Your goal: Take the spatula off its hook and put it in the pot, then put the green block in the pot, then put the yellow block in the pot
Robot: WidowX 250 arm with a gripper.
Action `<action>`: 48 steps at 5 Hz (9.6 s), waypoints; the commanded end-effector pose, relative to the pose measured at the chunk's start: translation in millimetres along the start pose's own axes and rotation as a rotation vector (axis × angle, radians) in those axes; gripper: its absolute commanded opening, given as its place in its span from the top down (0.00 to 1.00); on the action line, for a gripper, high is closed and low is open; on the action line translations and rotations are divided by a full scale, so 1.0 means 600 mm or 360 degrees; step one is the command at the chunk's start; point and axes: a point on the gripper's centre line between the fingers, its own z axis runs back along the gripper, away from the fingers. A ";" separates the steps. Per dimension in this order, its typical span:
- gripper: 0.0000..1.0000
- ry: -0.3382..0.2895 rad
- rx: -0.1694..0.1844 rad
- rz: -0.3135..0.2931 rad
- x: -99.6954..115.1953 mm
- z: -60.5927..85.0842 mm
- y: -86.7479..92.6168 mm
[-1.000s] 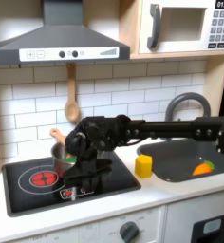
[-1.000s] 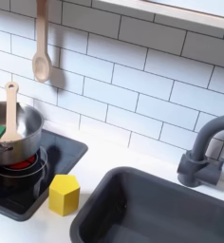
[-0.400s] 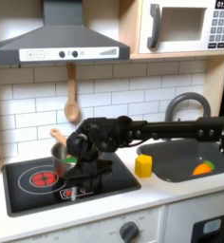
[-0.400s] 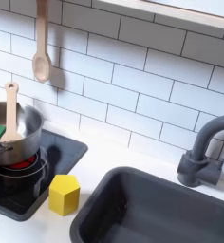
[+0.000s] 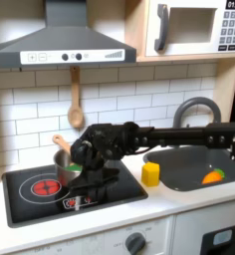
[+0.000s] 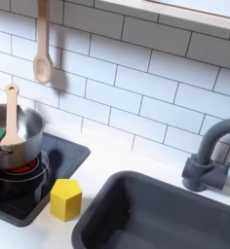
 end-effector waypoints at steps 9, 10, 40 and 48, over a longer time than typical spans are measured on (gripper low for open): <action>0.00 -0.0252 -0.0164 -0.0310 0.001 0.140 -0.104; 0.00 -0.0238 -0.0169 -0.0348 -0.019 0.138 -0.130; 0.00 0.0178 -0.0037 -0.0398 0.026 -0.032 -0.231; 0.00 0.0212 -0.0007 -0.0437 0.035 -0.053 -0.230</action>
